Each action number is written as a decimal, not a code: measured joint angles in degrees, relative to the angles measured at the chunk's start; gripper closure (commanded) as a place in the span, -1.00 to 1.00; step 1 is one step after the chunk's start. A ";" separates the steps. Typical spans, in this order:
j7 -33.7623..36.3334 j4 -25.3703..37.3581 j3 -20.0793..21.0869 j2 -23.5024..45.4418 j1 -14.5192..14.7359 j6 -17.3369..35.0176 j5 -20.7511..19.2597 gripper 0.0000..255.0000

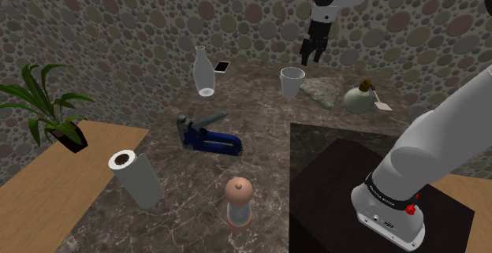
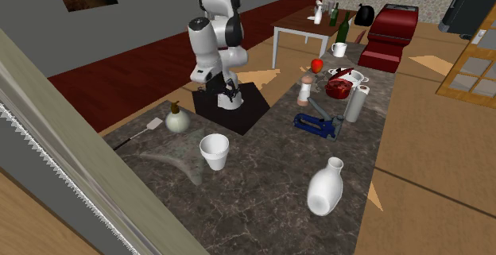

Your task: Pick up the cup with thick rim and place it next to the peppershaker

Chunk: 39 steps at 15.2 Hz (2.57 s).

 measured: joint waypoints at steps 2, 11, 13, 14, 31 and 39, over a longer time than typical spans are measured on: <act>-2.37 2.32 -1.34 4.59 -0.45 1.64 1.09 -1.00; -11.46 17.42 -4.26 24.93 -4.24 3.36 7.76 -1.00; -13.11 22.25 -4.29 30.01 -5.70 2.86 9.45 -1.00; -13.63 24.07 -4.24 31.88 -6.27 2.55 10.02 -1.00; -14.51 21.38 -3.58 34.64 -6.27 7.69 11.41 1.00; -14.52 21.43 -3.58 34.60 -6.27 7.68 11.43 1.00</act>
